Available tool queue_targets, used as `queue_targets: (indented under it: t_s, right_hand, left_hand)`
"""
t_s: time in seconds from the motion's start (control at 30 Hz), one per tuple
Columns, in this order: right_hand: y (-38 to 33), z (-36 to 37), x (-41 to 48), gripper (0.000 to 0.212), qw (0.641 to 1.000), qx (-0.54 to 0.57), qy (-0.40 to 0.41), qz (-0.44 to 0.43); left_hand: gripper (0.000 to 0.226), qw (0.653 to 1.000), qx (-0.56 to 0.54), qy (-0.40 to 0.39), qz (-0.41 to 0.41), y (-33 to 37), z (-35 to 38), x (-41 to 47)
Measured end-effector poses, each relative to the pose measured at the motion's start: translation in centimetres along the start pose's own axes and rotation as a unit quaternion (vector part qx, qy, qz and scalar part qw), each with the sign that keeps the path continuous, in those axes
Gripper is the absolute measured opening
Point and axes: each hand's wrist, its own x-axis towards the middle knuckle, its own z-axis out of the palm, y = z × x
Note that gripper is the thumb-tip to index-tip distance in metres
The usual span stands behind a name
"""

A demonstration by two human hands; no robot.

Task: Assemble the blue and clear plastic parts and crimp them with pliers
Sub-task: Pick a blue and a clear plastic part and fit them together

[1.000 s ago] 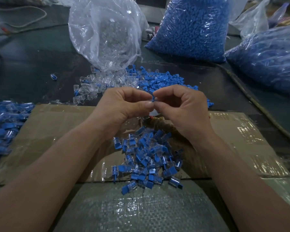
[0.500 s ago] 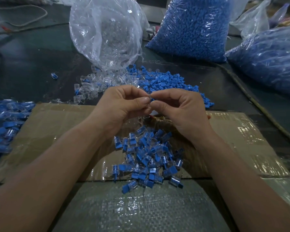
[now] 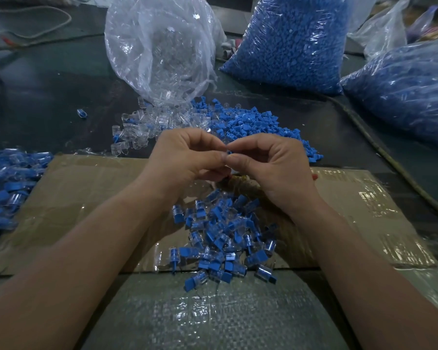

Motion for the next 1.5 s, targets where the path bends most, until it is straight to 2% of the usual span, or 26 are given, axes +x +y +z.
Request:
queue_targets:
  t_s: [0.23, 0.37, 0.57, 0.87, 1.03, 1.2, 1.33, 1.43, 1.5]
  right_hand:
    - [0.2, 0.0, -0.1, 0.032, 0.999, -0.01, -0.022, -0.041]
    - [0.3, 0.0, -0.1, 0.03, 0.996, -0.048, -0.016, -0.071]
    - [0.3, -0.3, -0.1, 0.029, 0.992, -0.077, 0.008, -0.103]
    - [0.7, -0.3, 0.0, 0.032, 0.988, -0.108, 0.019, -0.111]
    - [0.7, -0.2, -0.1, 0.034, 0.987, -0.111, 0.013, -0.115]
    - [0.7, -0.1, -0.1, 0.033, 0.987, -0.117, 0.006, -0.111]
    - [0.4, -0.2, -0.1, 0.031, 0.989, -0.108, -0.004, -0.099]
    - [0.4, -1.0, 0.1, 0.023, 0.993, -0.115, 0.016, -0.037]
    - [0.7, -2.2, 0.4, 0.019, 0.991, -0.13, 0.032, 0.011]
  left_hand:
    - [0.013, 0.998, -0.047, -0.002, -0.036, 0.1, -0.3, 0.1]
    - [0.005, 0.998, -0.046, -0.016, -0.05, 0.0, -0.4, 0.2]
    - [0.006, 0.991, -0.093, -0.05, -0.078, 0.1, -0.6, 0.3]
    - [0.01, 0.99, -0.108, -0.044, -0.082, 0.1, -0.6, 0.4]
    - [0.009, 0.994, -0.076, -0.036, -0.075, 0.1, -0.5, 0.2]
    - [0.015, 0.996, -0.051, -0.026, -0.067, 0.1, -0.4, 0.2]
    - [0.011, 0.997, -0.05, -0.024, -0.059, 0.0, -0.3, 0.3]
    - [0.009, 0.996, -0.07, -0.007, -0.05, 0.0, -0.5, 0.4]
    - [0.017, 0.995, -0.086, 0.005, -0.045, 0.0, -0.7, 0.5]
